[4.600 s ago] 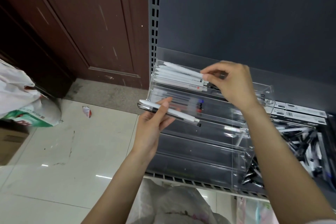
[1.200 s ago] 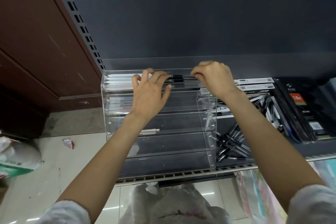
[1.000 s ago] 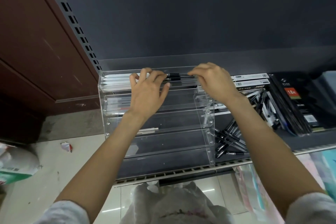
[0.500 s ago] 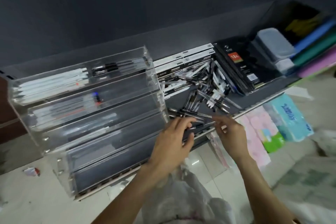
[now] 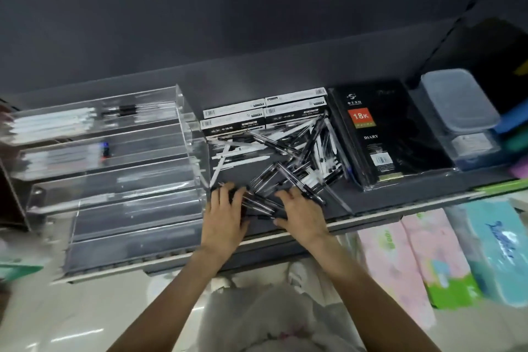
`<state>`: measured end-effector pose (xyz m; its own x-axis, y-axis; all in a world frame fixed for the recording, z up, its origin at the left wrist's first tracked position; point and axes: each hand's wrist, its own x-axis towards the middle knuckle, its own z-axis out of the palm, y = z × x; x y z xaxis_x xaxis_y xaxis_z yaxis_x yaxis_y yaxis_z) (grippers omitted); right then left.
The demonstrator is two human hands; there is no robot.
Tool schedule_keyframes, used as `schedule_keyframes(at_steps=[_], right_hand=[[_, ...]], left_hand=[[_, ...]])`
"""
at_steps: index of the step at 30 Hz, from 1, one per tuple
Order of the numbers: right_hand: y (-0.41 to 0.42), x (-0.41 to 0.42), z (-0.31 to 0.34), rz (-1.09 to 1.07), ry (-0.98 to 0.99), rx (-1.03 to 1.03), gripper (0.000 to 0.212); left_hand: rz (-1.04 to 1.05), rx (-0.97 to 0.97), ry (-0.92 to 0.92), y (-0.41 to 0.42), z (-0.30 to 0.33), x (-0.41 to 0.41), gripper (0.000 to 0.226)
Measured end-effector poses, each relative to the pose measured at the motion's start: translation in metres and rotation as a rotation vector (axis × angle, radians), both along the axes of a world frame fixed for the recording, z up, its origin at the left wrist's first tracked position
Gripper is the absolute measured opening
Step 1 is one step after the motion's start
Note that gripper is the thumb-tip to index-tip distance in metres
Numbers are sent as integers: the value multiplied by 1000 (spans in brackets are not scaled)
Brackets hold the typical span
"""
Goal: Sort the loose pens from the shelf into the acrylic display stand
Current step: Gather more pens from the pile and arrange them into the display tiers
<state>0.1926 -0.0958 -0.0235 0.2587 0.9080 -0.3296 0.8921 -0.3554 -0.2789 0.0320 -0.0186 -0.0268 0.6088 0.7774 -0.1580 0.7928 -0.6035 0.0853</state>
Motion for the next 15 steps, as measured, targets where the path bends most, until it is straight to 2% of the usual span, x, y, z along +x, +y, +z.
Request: schedule_keyframes(at_steps=[3, 8, 12, 15], right_hand=[[4, 5, -3, 5, -9, 74, 48], [14, 6, -8, 8, -44, 108, 47], [21, 9, -9, 25, -79, 113, 46], [21, 12, -9, 31, -106, 104, 45]], left_hand=[[99, 34, -138, -13, -6, -4, 60], [211, -87, -129, -27, -10, 0, 52], [189, -7, -114, -14, -13, 9, 55], [174, 55, -120, -1, -10, 18, 48]])
